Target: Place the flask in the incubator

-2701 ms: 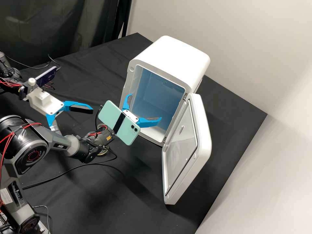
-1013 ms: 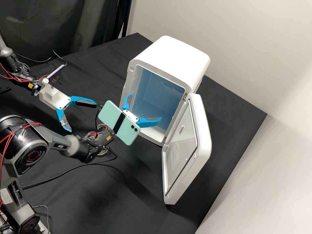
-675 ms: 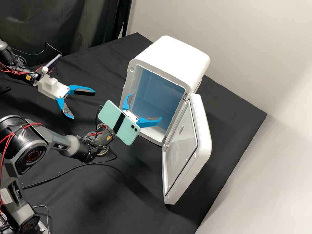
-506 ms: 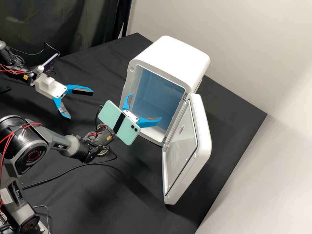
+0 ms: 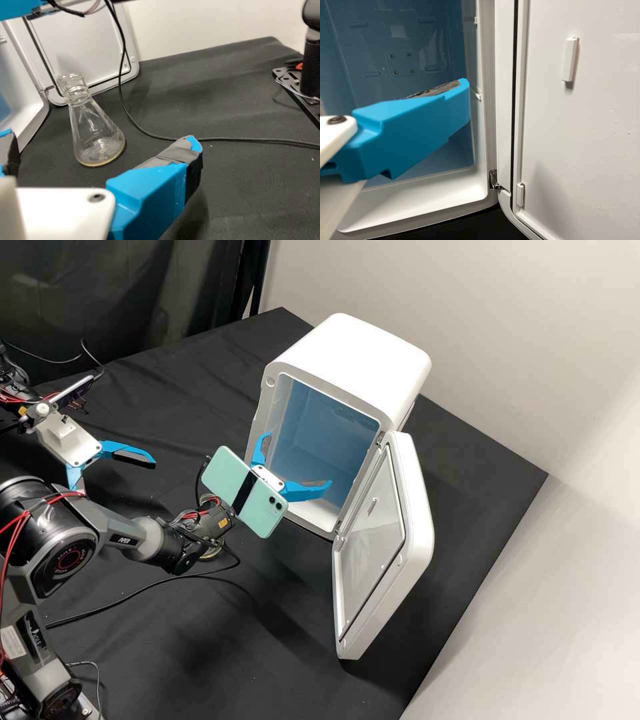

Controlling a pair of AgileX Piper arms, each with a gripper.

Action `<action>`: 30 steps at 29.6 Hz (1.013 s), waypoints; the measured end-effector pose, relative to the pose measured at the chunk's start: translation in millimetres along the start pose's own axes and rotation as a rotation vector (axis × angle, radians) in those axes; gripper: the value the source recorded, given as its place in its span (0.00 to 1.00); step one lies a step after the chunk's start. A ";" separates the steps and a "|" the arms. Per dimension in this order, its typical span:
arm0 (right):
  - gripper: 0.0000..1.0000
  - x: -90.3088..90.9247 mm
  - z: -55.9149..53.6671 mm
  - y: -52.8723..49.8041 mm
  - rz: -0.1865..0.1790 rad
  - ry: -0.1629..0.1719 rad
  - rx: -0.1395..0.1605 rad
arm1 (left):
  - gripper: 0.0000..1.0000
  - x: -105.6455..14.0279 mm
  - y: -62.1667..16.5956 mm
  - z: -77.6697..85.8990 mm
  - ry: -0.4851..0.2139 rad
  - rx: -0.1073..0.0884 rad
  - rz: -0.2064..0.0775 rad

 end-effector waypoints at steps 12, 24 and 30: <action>1.00 0.0 0.0 0.0 0.000 0.000 0.000 | 1.00 1.9 -4.4 10.8 -0.044 0.012 -0.018; 1.00 0.0 0.0 0.0 0.000 0.000 0.000 | 1.00 4.3 -1.8 8.1 0.009 -0.019 -0.001; 1.00 0.0 0.0 0.0 0.000 0.000 0.000 | 1.00 5.3 -0.8 5.9 0.017 -0.021 0.004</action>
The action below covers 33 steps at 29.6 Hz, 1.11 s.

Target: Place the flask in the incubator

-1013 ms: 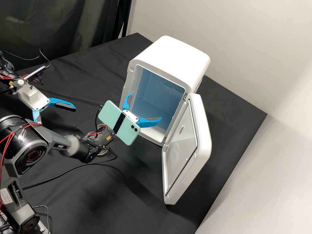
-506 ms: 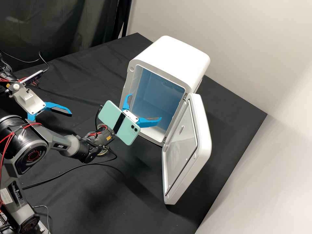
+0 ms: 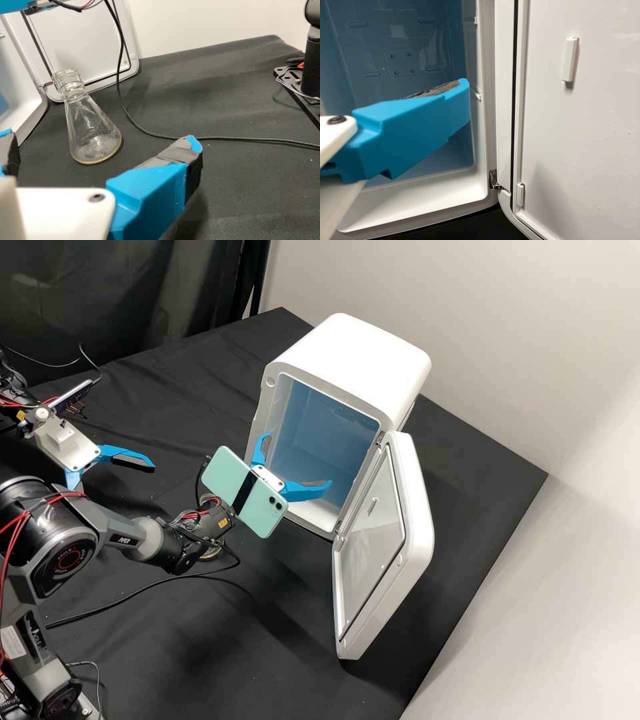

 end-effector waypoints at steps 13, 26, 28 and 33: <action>1.00 0.0 -0.1 0.1 0.001 0.001 0.000 | 1.00 2.6 -2.3 -9.6 0.060 -0.008 -0.007; 1.00 -1.2 -0.2 1.2 0.012 0.017 0.001 | 1.00 4.4 -1.8 -10.2 0.060 -0.008 -0.005; 1.00 -2.5 2.3 4.3 0.021 0.027 -0.009 | 1.00 4.4 -1.8 -10.2 0.060 -0.008 -0.005; 1.00 -9.8 14.4 14.1 0.051 0.026 0.003 | 1.00 4.4 -1.8 -10.3 0.061 -0.008 -0.004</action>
